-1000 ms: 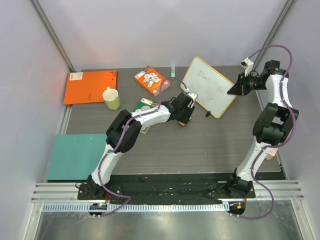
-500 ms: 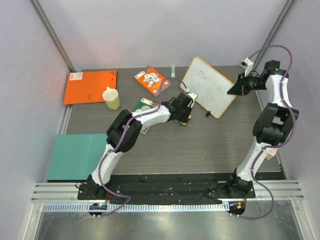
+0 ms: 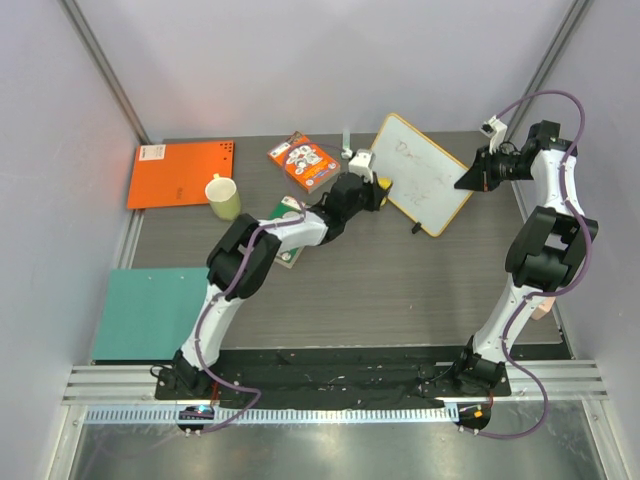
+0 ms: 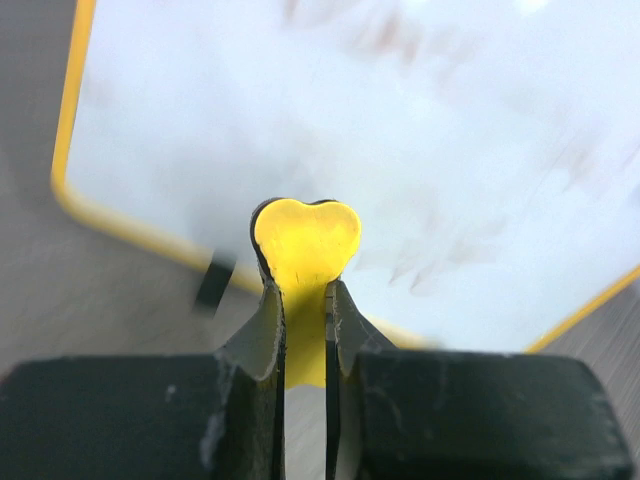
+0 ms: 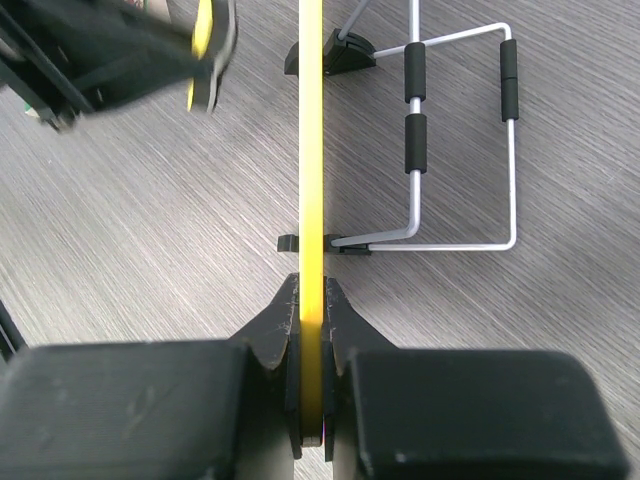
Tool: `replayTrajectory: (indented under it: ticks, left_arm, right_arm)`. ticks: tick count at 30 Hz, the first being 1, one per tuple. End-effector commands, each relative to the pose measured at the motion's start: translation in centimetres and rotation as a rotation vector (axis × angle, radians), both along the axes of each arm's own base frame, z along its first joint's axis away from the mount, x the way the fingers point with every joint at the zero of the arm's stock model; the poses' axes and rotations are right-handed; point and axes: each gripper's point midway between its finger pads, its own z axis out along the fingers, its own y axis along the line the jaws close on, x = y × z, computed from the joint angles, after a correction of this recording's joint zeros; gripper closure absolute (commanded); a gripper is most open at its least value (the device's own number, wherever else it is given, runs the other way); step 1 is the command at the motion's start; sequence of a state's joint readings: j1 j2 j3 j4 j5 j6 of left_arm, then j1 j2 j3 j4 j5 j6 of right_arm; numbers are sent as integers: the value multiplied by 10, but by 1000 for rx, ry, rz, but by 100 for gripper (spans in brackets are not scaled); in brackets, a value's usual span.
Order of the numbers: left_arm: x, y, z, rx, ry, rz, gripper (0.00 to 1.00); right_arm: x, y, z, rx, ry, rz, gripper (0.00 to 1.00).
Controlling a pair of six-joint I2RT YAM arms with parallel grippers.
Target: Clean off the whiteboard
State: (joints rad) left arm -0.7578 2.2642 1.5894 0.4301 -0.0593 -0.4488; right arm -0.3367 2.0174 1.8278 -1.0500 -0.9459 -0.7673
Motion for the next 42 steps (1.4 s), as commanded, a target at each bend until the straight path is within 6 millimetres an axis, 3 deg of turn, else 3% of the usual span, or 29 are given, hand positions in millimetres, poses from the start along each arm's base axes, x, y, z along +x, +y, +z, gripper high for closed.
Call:
replayTrajectory:
  ticks: [1, 2, 3, 4, 5, 6, 7, 8, 9, 10, 14, 15, 20, 22, 26, 32, 37, 40, 42]
  left_arm:
    - [37, -32, 101, -281, -279, 40, 100]
    - [43, -39, 122, -302, -332, 30, 100]
    - [47, -45, 123, -309, -352, 25, 100]
    - [55, -51, 100, -290, -341, 30, 100]
    - [62, -52, 93, -269, -355, 47, 100]
    - [69, -55, 112, -293, -387, 69, 100]
    - [79, -56, 86, -262, -371, 88, 100]
    - [85, -55, 88, -262, -382, 120, 100]
    - [91, -56, 107, -277, -418, 135, 100]
    - [97, -58, 84, -238, -402, 142, 100]
    - [111, -47, 76, -185, -419, 233, 100]
    - [112, -42, 59, -153, -400, 254, 100]
    - [118, -11, 51, -103, -403, 378, 100]
    - [120, -11, 50, -112, -390, 367, 100]
    - [109, -40, 51, -137, -390, 217, 100]
    - [66, -95, 76, -203, -441, -39, 100]
    - [23, -132, 76, -195, -440, -154, 100]
    - [13, -140, 63, -140, -435, -174, 100]
    - [33, -124, 52, -79, -436, -58, 100]
  right_arm:
    - [-73, 24, -86, -77, 432, 97, 99]
    - [-73, 24, -87, -76, 432, 100, 99]
    - [-74, 24, -86, -81, 427, 104, 99]
    - [-74, 23, -87, -83, 429, 102, 99]
    - [-74, 23, -87, -85, 428, 105, 99]
    - [-75, 23, -87, -85, 430, 105, 99]
    - [-75, 23, -85, -85, 428, 107, 99]
    - [-76, 23, -85, -88, 429, 106, 99]
    - [-76, 22, -86, -90, 430, 107, 99]
    - [-75, 22, -85, -92, 428, 109, 99]
    - [-77, 22, -85, -95, 432, 113, 99]
    - [-76, 22, -85, -94, 430, 114, 99]
    - [-76, 22, -85, -93, 427, 115, 99]
    - [-76, 22, -85, -94, 429, 115, 99]
    - [-76, 22, -85, -96, 429, 120, 99]
    - [-78, 21, -88, -99, 439, 125, 99]
    - [-77, 21, -87, -102, 438, 125, 99]
    - [-75, 20, -86, -102, 437, 122, 99]
    - [-74, 19, -85, -105, 435, 119, 99]
